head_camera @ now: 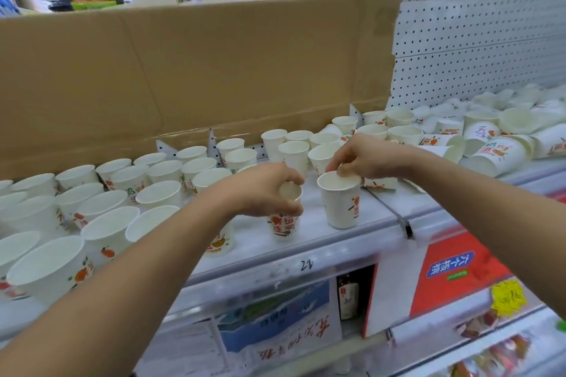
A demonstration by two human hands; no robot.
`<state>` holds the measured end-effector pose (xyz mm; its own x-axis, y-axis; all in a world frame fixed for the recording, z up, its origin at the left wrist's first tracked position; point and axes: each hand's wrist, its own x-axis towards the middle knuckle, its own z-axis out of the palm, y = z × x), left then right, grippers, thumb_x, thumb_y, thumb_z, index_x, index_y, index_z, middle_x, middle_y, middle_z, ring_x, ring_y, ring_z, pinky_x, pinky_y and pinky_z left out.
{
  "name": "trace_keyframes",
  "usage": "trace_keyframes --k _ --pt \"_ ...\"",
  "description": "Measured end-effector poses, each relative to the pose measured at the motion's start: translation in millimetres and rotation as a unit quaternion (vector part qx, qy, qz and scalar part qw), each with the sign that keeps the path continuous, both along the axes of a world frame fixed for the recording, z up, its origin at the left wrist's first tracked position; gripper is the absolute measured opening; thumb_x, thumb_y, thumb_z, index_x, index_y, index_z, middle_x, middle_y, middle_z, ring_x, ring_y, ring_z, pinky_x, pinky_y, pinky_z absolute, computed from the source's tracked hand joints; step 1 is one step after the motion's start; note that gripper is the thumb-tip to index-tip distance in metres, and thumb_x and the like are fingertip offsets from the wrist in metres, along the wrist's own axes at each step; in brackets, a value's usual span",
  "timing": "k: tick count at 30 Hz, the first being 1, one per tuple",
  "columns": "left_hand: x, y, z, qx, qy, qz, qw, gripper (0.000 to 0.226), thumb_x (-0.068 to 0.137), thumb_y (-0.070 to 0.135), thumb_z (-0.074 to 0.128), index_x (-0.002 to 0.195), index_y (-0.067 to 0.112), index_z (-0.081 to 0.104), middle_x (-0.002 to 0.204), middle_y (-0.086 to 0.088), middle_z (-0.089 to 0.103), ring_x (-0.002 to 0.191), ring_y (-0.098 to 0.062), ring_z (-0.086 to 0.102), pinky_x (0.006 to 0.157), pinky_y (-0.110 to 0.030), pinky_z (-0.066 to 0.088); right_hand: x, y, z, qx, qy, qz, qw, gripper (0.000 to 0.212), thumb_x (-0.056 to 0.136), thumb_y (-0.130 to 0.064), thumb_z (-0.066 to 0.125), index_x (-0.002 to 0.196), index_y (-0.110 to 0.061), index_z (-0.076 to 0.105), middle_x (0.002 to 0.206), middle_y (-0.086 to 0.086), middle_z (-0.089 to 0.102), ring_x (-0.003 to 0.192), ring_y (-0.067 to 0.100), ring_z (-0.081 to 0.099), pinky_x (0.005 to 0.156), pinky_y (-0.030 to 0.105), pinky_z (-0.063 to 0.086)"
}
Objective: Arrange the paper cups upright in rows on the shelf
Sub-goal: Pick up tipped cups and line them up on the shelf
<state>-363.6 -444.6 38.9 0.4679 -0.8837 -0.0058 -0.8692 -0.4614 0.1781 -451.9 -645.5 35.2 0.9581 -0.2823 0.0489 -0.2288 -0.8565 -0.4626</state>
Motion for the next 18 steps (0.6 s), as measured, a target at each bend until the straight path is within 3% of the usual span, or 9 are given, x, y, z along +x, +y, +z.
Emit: trace_keyframes --k 4,9,12,15,18 --pt "0 11 3 0.022 -0.024 -0.01 0.999 0.06 0.086 0.04 0.068 0.14 0.027 0.047 0.143 0.008 0.048 0.127 -0.012 0.044 0.099 -0.025 0.035 3 16 -2 0.008 -0.019 -0.014 1.0 0.025 0.088 -0.004 0.055 0.09 -0.017 0.076 0.069 0.002 0.067 0.052 0.012 0.057 0.049 0.025 0.047" --pt "1 30 -1 0.029 -0.073 -0.013 0.997 0.061 0.084 0.049 0.066 0.139 0.032 0.047 0.138 0.011 0.05 0.125 -0.01 0.045 0.102 -0.028 0.037 3 34 -9 0.026 -0.029 -0.019 0.999 0.018 0.092 -0.009 0.053 0.095 -0.009 0.071 0.074 0.014 0.069 0.047 0.016 0.059 0.041 0.023 0.045" --pt "2 37 2 0.032 -0.073 -0.019 0.997 0.063 0.082 0.055 0.064 0.139 0.035 0.045 0.137 0.014 0.048 0.124 -0.007 0.043 0.102 -0.027 0.037 4 31 -8 0.017 -0.032 -0.006 0.999 0.018 0.094 -0.02 0.057 0.092 -0.009 0.072 0.067 0.01 0.068 0.045 0.014 0.058 0.041 0.024 0.045" --pt "10 37 17 0.0 -0.016 -0.019 1.0 0.059 0.082 0.057 0.063 0.137 0.041 0.045 0.14 0.022 0.043 0.125 0.0 0.039 0.101 -0.024 0.034 5 10 4 -0.012 -0.095 -0.012 0.995 0.021 0.092 -0.032 0.06 0.084 -0.017 0.073 0.069 0.002 0.069 0.053 0.011 0.058 0.049 0.024 0.045" --pt "27 20 32 -0.078 0.0 -0.012 0.997 0.045 0.088 0.047 0.062 0.131 0.038 0.054 0.134 0.019 0.05 0.121 0.0 0.045 0.095 -0.022 0.037 11 -22 15 -0.032 -0.139 0.003 0.99 0.011 0.089 -0.026 0.064 0.092 -0.021 0.074 0.08 -0.002 0.068 0.067 0.009 0.06 0.06 0.022 0.048"
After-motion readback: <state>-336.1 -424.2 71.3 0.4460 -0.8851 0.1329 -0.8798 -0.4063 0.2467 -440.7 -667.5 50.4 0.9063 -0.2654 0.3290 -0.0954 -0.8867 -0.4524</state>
